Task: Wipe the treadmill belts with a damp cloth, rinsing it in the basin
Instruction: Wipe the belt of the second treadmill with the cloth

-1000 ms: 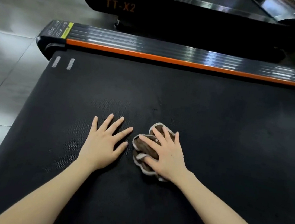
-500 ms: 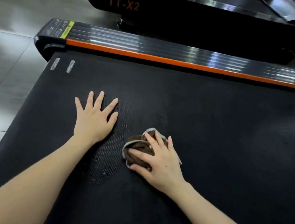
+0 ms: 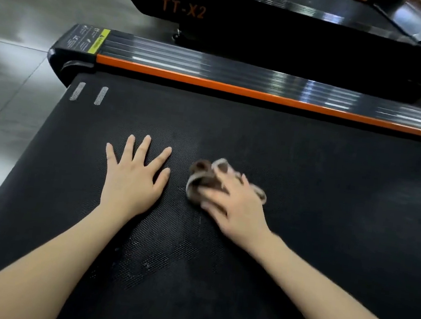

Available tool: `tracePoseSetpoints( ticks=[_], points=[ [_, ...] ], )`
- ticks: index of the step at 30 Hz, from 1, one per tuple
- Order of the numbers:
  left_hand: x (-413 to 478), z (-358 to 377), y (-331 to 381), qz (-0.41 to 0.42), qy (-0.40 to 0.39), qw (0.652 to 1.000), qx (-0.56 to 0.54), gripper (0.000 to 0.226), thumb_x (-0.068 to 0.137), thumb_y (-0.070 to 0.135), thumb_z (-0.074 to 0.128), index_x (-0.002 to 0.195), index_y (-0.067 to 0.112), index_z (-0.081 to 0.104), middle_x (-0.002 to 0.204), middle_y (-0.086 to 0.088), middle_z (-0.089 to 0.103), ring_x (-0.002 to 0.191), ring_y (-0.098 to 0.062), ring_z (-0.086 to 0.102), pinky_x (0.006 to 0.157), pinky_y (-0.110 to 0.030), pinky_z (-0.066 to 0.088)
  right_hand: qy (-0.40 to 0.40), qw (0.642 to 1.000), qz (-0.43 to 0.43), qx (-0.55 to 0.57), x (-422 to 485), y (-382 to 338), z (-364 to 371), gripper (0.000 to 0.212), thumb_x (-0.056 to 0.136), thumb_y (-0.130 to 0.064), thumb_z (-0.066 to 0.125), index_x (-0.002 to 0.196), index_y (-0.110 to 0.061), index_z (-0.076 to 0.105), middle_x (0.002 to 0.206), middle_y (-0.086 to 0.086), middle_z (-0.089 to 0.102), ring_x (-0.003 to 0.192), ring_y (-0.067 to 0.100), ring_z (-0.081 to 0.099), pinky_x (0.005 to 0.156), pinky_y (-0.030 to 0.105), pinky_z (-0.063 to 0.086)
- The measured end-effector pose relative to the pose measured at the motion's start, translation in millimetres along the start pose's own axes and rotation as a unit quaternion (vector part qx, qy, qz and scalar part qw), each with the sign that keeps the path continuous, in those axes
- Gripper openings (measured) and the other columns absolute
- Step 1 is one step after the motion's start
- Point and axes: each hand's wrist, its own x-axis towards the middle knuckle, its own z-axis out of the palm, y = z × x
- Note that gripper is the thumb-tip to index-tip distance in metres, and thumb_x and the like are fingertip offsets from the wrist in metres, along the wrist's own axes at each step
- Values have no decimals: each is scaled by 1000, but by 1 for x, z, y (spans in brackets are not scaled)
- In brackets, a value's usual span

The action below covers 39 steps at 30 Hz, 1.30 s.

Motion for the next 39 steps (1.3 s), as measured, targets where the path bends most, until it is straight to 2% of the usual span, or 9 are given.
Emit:
tracePoseSetpoints(
  ticks=[4,8,13,21,23,28,32,35,39],
  points=[
    [-1,1,1,-5,-4,1000,-1,65,86,59,1,147,44,20,159,-6,14,146,-32,4,112,-61,0,-32,992,-121,-12,-23,7,-8,31,89,-45,48,109,-34,68,134,10,55,121,33,54,98,60,35],
    [0,2,-1,-2,4,1000,-7,64,86,59,3,145,45,25,157,-6,20,146,-32,9,112,-60,1,-9,999,44,-28,67,39,8,39,90,-51,42,115,-35,66,140,9,49,131,34,42,103,66,28],
    [1,5,-2,4,19,1000,2,57,91,57,15,142,43,36,152,-9,34,143,-34,22,112,-62,10,4,971,192,-142,137,83,12,48,90,-60,42,133,-39,49,158,11,8,144,37,6,111,60,5],
    [0,6,-2,17,29,999,11,54,92,55,22,139,39,43,146,-11,43,138,-37,32,108,-64,19,-10,997,39,-63,145,98,6,28,93,-29,57,119,-30,65,144,3,45,134,31,37,107,40,29],
    [0,7,-3,16,30,999,13,54,92,55,22,139,40,43,146,-11,42,138,-36,32,108,-65,19,28,991,104,-81,140,136,-7,27,92,-23,57,116,-27,67,140,2,49,125,30,47,101,34,34],
    [1,8,0,12,43,999,10,54,91,53,26,137,36,49,143,-14,45,136,-39,35,106,-66,19,46,942,308,-124,143,162,-5,30,96,-32,46,122,-31,62,145,4,41,124,36,42,104,46,32],
    [1,7,1,11,48,999,13,54,90,52,26,136,35,49,142,-15,47,134,-40,38,104,-67,22,37,976,184,-110,185,88,31,29,96,-33,45,120,-33,62,140,6,46,114,39,47,95,44,39],
    [2,8,-3,15,51,998,15,53,91,53,26,136,36,49,141,-14,48,133,-39,39,103,-67,24,0,990,106,-88,205,46,47,31,98,-33,44,123,-33,61,148,8,38,126,40,38,106,51,29],
    [1,7,-5,13,38,999,18,53,92,54,22,138,39,45,143,-13,46,136,-37,36,105,-66,24,-11,991,96,-96,183,99,21,29,95,-26,49,120,-30,64,149,5,37,129,34,40,107,41,32]
  ],
)
